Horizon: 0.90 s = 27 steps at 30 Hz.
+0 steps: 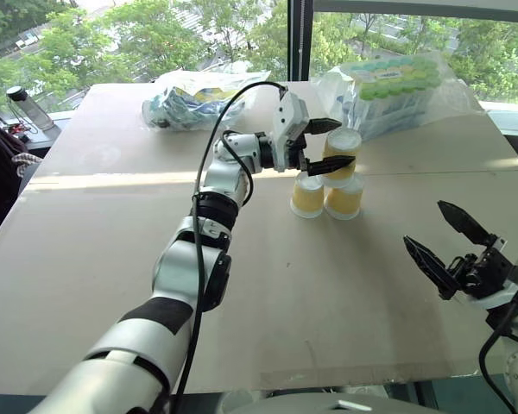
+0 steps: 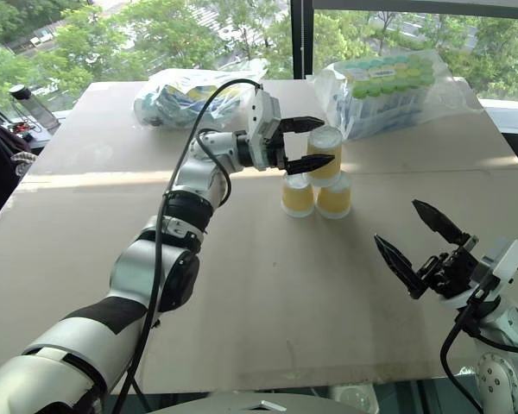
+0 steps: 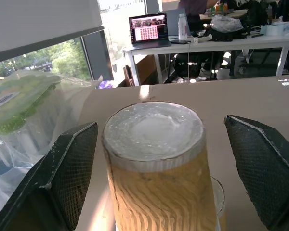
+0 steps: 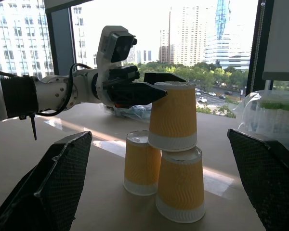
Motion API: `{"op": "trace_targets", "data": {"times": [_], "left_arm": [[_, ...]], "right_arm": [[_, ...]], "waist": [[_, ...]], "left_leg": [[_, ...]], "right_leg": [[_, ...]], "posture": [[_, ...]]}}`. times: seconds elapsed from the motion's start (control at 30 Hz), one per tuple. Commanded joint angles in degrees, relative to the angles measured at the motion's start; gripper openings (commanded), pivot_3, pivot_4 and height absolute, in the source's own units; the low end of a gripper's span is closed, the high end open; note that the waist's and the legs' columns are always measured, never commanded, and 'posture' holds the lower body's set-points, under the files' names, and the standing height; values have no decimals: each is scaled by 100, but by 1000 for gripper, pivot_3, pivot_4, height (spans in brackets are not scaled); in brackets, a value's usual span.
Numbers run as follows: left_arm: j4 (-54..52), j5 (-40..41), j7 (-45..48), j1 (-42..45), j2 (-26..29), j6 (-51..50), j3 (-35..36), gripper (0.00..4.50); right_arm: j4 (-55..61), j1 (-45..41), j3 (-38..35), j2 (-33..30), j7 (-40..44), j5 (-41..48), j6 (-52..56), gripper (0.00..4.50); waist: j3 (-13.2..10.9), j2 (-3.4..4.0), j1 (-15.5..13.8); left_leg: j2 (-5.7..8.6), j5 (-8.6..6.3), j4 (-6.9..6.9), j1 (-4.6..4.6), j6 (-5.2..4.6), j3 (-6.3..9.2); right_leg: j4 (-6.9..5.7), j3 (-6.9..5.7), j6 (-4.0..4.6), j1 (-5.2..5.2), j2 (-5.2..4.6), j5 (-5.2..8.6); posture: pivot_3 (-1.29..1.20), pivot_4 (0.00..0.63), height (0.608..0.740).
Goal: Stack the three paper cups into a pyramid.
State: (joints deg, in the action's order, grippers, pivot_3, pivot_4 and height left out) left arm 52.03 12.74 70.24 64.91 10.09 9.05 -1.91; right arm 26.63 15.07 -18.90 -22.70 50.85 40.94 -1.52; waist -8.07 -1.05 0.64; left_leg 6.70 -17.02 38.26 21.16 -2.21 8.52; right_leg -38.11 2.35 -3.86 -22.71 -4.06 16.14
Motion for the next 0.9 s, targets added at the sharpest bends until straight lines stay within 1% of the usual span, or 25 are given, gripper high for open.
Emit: {"op": "trace_targets", "data": {"times": [0.03, 0.2, 0.3, 0.37, 0.43, 0.5, 0.53, 0.57, 0.6, 0.67, 0.77, 0.83, 0.9], "left_arm": [[-592, 312, 42, 75, 114, -84, 270, 4364], [-1495, 654, -93, -133, 240, -338, 491, 4364], [-2476, 1066, -305, -486, 325, -929, 672, 4364], [-3210, 1132, -460, -957, 496, -1362, 616, 4364], [-4147, 1071, -559, -1814, 840, -1871, 435, 4364], [-4998, 1072, -821, -2834, 1131, -2290, 445, 4364], [-5454, 876, -1108, -3572, 1257, -2295, 516, 4364], [-5807, 740, -1342, -4099, 1351, -2309, 552, 4364], [-6256, 483, -1677, -4919, 1420, -2292, 604, 4364], [-6852, 282, -2205, -5900, 1425, -2405, 646, 4364], [-7399, -89, -2886, -6826, 1374, -2589, 523, 4364], [-7569, -249, -3188, -7223, 1324, -2624, 435, 4364], [-7623, -290, -3403, -7495, 1243, -2568, 428, 4364]], "right_arm": [[73, -34, -9, -23, 47, 48, -111, 4500], [10, -41, 1, -19, 91, 38, -128, 4500], [-60, -6, 35, 6, 154, -1, -174, 4500], [-150, 13, 85, -1, 215, -82, -211, 4500], [-262, 48, 134, -6, 279, -158, -265, 4500], [-342, 109, 164, -18, 312, -174, -258, 4500], [-396, 179, 189, -69, 327, -240, -212, 4500], [-437, 233, 201, -110, 344, -283, -184, 4500], [-552, 307, 270, -210, 376, -456, -141, 4500], [-747, 369, 376, -355, 372, -735, -109, 4500], [-1030, 298, 510, -440, 160, -970, 64, 4500], [-1242, 204, 589, -493, 72, -1158, 136, 4500], [-1501, 77, 659, -550, 47, -1391, 86, 4500]], "waist": [[0, 0, 6], [0, 0, 3], [0, 1, 8], [1, 2, 17], [13, 21, 53], [15, 25, 52], [17, 29, 63], [22, 36, 83], [21, 35, 90], [18, 29, 33], [15, 27, -154], [19, 37, -260], [20, 40, -298]], "left_leg": [[0, 0, 0, 0, 0, 0], [0, 0, 2, 0, 0, 1], [0, 0, 2, 0, 0, 2], [0, 0, 2, -1, 0, 3], [-1, 0, 0, -6, 0, 3], [1, 0, -7, -30, 0, 2], [1, 0, -11, -29, 0, 6], [2, 0, -14, -33, 0, 5], [4, 0, -20, -40, 0, 4], [4, -1, -26, -37, -1, 5], [8, -6, -19, -34, -8, 17], [8, -6, -14, -39, -8, 22], [8, -5, -12, -47, -8, 21]], "right_leg": [[0, 0, 0, 0, 0, 0], [-1, 1, 0, 0, -1, 0], [-1, 2, 0, 0, -1, 0], [-2, 4, 0, 0, -1, 0], [-3, 10, 0, 0, 1, 0], [-5, 29, 0, 7, 4, 0], [-4, 28, 0, 3, 6, 0], [-6, 40, 1, 2, 8, 0], [-4, 49, 1, 3, 8, 0], [4, 54, 1, 0, 10, 0], [7, 54, -1, 3, 4, -7], [10, 48, 2, 15, 4, -27], [12, 48, 1, 29, 4, -39]], "posture": [[0, 150, 740], [0, 150, 740], [0, 150, 740], [0, 150, 740], [0, 150, 740], [0, 150, 740], [0, 150, 740], [0, 150, 740], [0, 150, 740], [0, 150, 740], [0, 150, 740], [0, 150, 740], [0, 150, 740]]}}
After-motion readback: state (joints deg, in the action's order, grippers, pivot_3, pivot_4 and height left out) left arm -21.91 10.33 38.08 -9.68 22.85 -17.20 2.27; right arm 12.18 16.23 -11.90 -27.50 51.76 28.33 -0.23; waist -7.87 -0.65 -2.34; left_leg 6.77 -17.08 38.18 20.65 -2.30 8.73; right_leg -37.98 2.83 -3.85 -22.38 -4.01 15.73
